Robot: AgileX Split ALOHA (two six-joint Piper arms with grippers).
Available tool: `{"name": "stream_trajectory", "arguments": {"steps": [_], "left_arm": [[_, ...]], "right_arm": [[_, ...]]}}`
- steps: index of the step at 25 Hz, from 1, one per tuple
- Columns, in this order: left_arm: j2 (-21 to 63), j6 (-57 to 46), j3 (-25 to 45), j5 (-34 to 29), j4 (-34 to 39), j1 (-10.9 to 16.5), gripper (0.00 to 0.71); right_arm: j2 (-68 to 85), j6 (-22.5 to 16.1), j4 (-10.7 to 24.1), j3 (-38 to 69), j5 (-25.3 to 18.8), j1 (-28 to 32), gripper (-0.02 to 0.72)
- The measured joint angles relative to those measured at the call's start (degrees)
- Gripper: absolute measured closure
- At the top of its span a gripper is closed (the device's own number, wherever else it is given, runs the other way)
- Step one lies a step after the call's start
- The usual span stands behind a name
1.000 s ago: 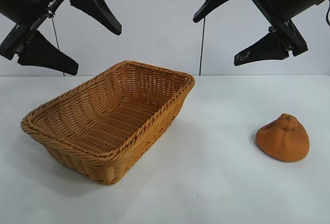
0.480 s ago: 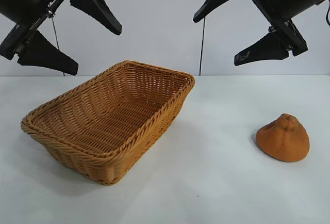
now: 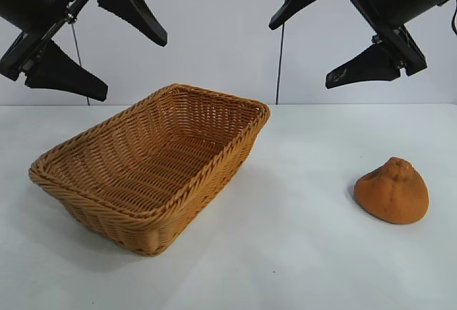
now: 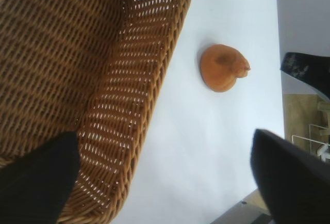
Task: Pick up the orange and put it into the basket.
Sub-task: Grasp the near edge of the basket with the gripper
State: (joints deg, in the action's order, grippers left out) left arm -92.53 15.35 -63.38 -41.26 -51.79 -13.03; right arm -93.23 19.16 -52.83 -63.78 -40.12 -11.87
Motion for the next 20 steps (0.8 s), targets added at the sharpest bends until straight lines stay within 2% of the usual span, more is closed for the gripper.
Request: {"name": "stream_trajectory", "arguments": {"steps": [5, 10, 16, 20], "left_arm": [[2.88, -5.82, 0.0, -1.83, 4.39, 2.0, 0.071], [7.6, -23.15, 0.0, -4.84, 15.71, 0.76, 0.071], [9.0, -50.5, 1.28, -7.59, 31.0, -5.45, 0.071], [8.88, -68.68, 3.14, -4.2, 41.57, -9.21, 0.071]], "right_arm": [[0.0, 0.0, 0.0, 0.0, 0.0, 0.0, 0.052], [0.0, 0.0, 0.0, 0.0, 0.0, 0.0, 0.052], [0.0, -0.05, 0.0, 0.0, 0.0, 0.0, 0.052], [0.0, -0.15, 0.0, 0.0, 0.0, 0.0, 0.052]]}}
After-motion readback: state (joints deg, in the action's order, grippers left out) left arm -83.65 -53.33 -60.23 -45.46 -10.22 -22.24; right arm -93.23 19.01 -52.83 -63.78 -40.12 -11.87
